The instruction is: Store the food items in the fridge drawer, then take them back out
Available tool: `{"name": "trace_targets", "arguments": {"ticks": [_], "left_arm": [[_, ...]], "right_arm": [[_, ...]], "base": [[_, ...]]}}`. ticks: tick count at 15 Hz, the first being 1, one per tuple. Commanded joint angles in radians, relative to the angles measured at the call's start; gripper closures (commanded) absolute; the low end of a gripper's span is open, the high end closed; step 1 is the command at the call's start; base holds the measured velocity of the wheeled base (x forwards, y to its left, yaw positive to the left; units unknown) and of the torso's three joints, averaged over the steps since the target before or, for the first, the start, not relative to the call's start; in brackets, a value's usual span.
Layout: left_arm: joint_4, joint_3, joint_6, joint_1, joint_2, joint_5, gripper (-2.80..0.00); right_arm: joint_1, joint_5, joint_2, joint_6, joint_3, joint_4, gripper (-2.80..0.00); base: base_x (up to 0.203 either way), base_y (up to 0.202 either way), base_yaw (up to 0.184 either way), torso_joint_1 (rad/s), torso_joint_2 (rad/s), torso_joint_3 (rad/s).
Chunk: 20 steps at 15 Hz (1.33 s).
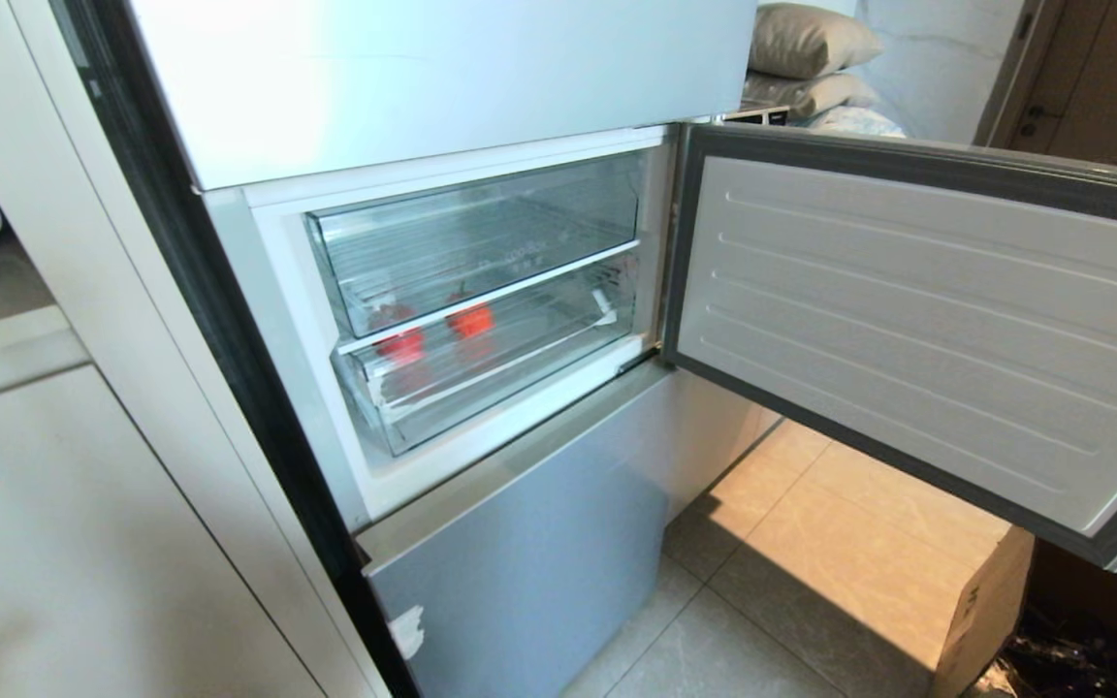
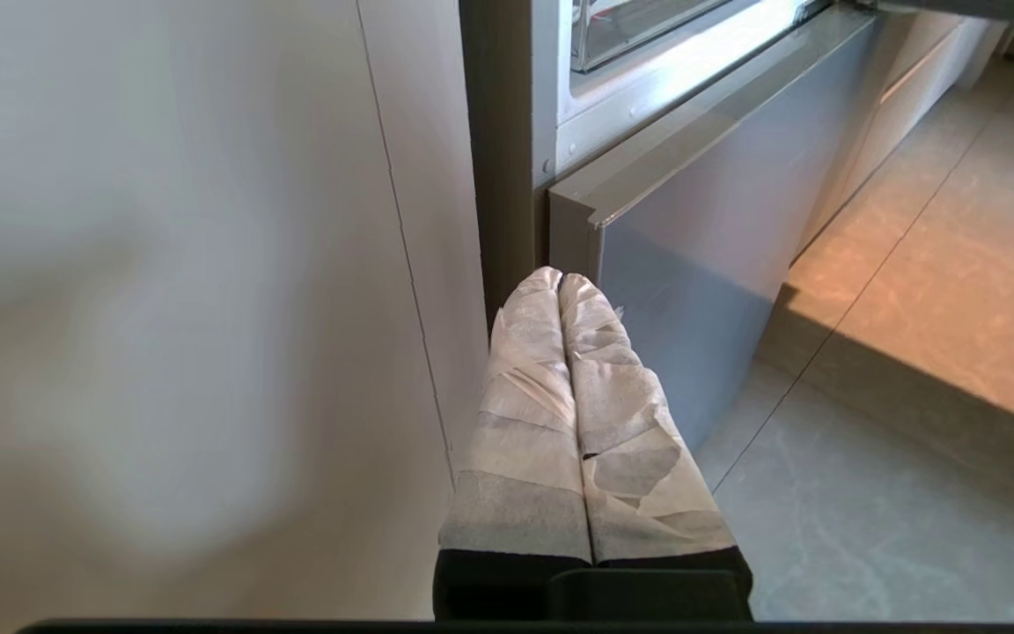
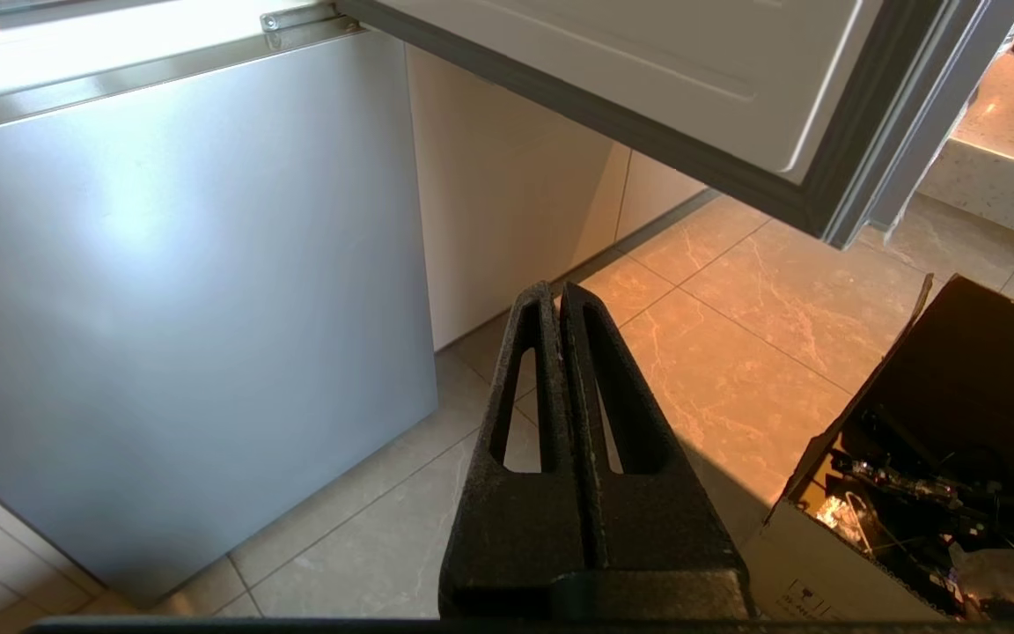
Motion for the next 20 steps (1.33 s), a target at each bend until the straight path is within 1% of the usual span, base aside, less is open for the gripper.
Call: {"name": "trace_targets", "arguments": {"ticks": [1, 11, 20], "left_arm": [[0.000, 0.001, -0.005, -0.001, -0.002, 0.000, 0.00], [0.000, 0.001, -0.005, -0.001, -0.002, 0.000, 0.00], [0.000, 0.001, -0.006, -0.001, -0.002, 0.000, 0.00]], "right_arm": [[0.000, 0.000, 0.001, 0.000, 0.000, 0.000, 0.00], [0.000, 0.000, 0.001, 0.000, 0.000, 0.000, 0.00], [0.000, 0.000, 0.001, 0.001, 0.000, 0.000, 0.00]], "base": [[0.000, 0.000, 0.000, 0.000, 0.00, 0.000], [-0.001, 0.000, 0.006, 0.000, 0.00, 0.001], [0.001, -0.006, 0.168, 0.003, 0.00, 0.003]]}}
